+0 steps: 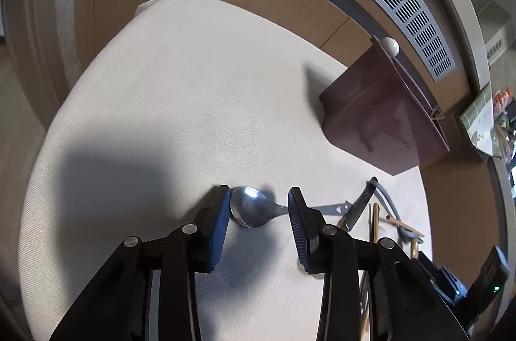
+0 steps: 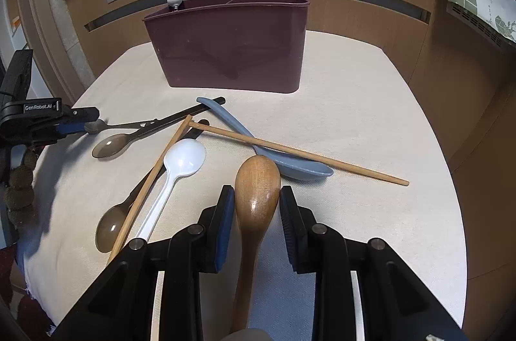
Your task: Organize utensils
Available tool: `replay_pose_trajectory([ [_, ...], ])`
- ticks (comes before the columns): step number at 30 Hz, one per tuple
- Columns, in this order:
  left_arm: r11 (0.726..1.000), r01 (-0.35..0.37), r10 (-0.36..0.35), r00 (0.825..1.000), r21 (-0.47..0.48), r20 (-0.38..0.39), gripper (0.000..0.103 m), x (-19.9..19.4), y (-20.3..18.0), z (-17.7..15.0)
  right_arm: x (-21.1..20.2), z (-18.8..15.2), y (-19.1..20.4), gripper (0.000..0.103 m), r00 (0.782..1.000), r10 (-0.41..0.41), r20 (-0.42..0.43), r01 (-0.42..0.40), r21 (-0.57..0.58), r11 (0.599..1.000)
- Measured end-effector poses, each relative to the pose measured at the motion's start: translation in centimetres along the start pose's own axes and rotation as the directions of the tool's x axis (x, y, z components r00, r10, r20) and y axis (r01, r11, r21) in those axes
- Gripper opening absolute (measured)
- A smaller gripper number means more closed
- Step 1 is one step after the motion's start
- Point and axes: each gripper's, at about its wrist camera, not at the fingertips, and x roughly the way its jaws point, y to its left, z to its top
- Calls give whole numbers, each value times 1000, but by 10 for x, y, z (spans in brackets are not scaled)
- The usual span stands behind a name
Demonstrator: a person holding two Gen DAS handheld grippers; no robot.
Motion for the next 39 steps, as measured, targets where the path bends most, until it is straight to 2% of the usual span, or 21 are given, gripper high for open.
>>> replay_pose_trajectory([
  [5,991,-46,39,997,125,61,9,9,-17,-7,-3,1,-2,26,1000,-1,25,0,17,1000],
  [7,990,-33,24,997,139,67,8,9,-21,-7,-7,1,-3,26,999,-4,44,3,18,1000],
  [10,978,-26,0,992,205,127,5,-11,-36,-6,-16,2,-5,26,998,-8,69,7,20,1000],
  [15,940,-49,-48,960,337,276,3,-67,-70,-5,-29,7,-11,26,994,-17,106,13,33,999],
  [18,926,-51,-74,946,373,314,3,-89,-82,-4,-33,11,-11,26,993,-18,119,14,40,999],
  [20,916,-70,-67,944,396,322,3,-97,-87,-3,-35,11,-10,26,992,-15,124,10,38,999],
  [22,922,-72,-51,952,381,303,3,-98,-84,-3,-36,12,-7,26,992,-13,126,9,33,999],
  [24,941,-38,-44,972,337,230,5,-87,-71,-1,-37,11,-7,26,992,-10,126,6,32,999],
  [26,954,-21,-34,984,299,176,7,-77,-59,-7,-37,10,-8,26,992,-6,124,2,34,999],
  [27,952,-17,-30,988,305,148,8,-70,-55,-12,-36,9,-9,26,993,-4,121,0,35,999],
  [28,948,-7,-35,991,319,126,13,-65,-56,-18,-35,8,-10,26,993,-3,118,-1,37,999],
  [29,939,22,-55,995,344,85,23,-58,-58,-24,-34,8,-11,26,994,-2,113,-3,39,999],
  [31,916,78,-91,996,394,14,35,-46,-65,-36,-31,7,-12,26,995,1,100,-5,43,999],
  [34,870,90,-77,996,485,-47,37,-25,-85,-51,-26,4,-12,26,997,1,83,-5,46,999],
  [37,845,74,-51,997,530,-57,36,-6,-105,-53,-22,1,-10,26,998,6,67,-9,46,999],
  [39,827,46,-8,998,561,-69,36,11,-117,-51,-21,0,-9,26,998,5,62,-8,44,999],
])
